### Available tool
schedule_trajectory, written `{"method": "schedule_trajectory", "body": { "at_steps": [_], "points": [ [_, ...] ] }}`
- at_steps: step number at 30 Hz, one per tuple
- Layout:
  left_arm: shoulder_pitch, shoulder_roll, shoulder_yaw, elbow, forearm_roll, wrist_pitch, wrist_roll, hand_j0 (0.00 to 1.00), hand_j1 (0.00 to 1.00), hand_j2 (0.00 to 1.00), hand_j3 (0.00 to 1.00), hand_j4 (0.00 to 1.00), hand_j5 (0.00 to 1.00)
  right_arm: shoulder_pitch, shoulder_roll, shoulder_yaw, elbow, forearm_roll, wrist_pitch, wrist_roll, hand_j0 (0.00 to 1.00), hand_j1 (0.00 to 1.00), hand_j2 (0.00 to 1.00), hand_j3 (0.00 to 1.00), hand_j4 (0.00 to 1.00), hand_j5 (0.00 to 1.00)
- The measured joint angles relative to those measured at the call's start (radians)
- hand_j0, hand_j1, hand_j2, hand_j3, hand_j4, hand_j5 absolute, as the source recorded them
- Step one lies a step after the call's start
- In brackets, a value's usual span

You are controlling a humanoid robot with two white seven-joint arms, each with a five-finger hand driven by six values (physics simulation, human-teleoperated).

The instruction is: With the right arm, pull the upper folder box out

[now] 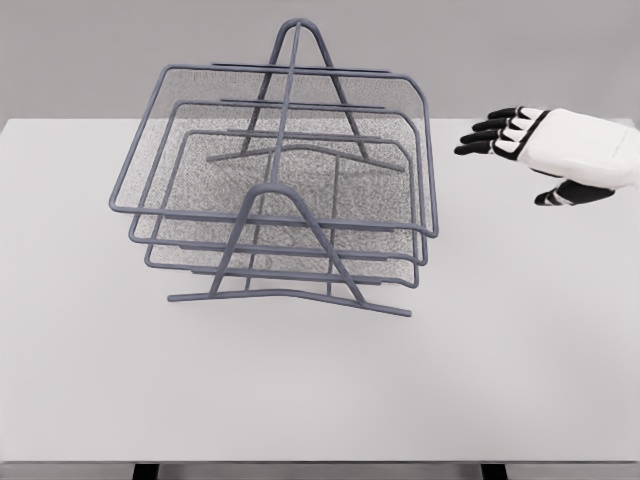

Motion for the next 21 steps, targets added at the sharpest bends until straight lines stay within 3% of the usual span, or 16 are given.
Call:
{"method": "schedule_trajectory", "body": {
  "at_steps": [2, 9, 15, 21],
  "points": [
    [0.000, 0.000, 0.000, 0.000, 0.000, 0.000, 0.000, 1.00, 1.00, 1.00, 1.00, 1.00, 1.00, -0.029, 0.002, 0.026, 0.009, 0.005, 0.000, 0.000, 1.00, 1.00, 1.00, 1.00, 1.00, 1.00],
    [0.000, 0.000, 0.000, 0.000, 0.000, 0.000, 0.000, 1.00, 1.00, 1.00, 1.00, 1.00, 1.00, -0.259, 0.043, 0.228, 0.035, 0.024, 0.001, 0.000, 1.00, 1.00, 1.00, 1.00, 1.00, 1.00],
    [0.000, 0.000, 0.000, 0.000, 0.000, 0.000, 0.000, 1.00, 1.00, 1.00, 1.00, 1.00, 1.00, -0.270, 0.062, 0.335, 0.054, 0.057, 0.000, 0.000, 1.00, 1.00, 1.00, 1.00, 1.00, 1.00],
    [0.000, 0.000, 0.000, 0.000, 0.000, 0.000, 0.000, 1.00, 1.00, 1.00, 1.00, 1.00, 1.00, -0.267, 0.072, 0.372, 0.060, 0.078, 0.007, -0.001, 1.00, 1.00, 1.00, 1.00, 1.00, 1.00]
  ]
}}
